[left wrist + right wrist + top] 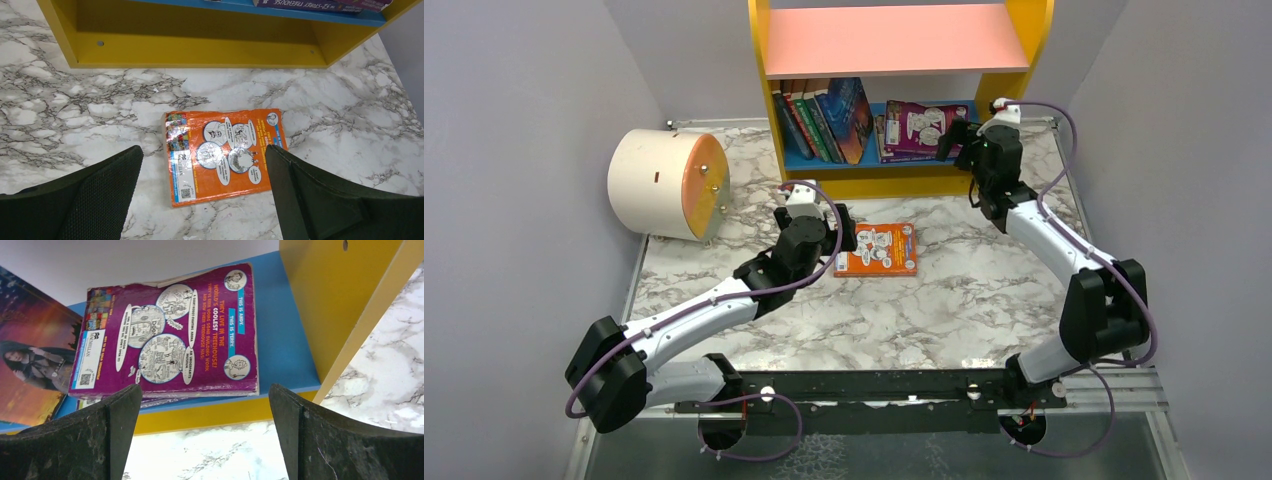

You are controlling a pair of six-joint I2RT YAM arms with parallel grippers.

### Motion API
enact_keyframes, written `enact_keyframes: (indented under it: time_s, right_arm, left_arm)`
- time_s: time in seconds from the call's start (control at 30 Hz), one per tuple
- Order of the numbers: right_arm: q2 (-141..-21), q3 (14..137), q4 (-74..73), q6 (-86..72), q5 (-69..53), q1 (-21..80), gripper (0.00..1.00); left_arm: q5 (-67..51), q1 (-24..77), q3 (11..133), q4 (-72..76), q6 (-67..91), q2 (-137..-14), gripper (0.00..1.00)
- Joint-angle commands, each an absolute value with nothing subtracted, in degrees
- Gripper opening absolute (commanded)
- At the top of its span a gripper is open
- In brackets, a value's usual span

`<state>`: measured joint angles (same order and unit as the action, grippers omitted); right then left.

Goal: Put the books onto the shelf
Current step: Adjust the book on the shelf.

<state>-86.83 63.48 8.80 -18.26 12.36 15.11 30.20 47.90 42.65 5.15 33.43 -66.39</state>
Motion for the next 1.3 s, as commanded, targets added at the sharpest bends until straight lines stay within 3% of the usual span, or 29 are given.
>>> enact_keyframes:
  time_s: [0.0,0.6,1.27]
  right_arm:
    - [-88.55,64.76,12.96,-20.67,16.25,15.75,0.95]
    - [-95.06,67.27,16.83,-21.53,26.41,18.01,0.95]
    - [-101.32,71.60,20.14,-20.06,22.98,18.11,0.95]
  left_arm:
    - [29.37,47.42,43.07,6.62,32.70,-66.14,0.88]
    - [29.46,46.93,41.52,5.94,33.22,-64.60,0.88]
    - [29.47,46.28,40.61,5.21,33.51,-63.42,0.88]
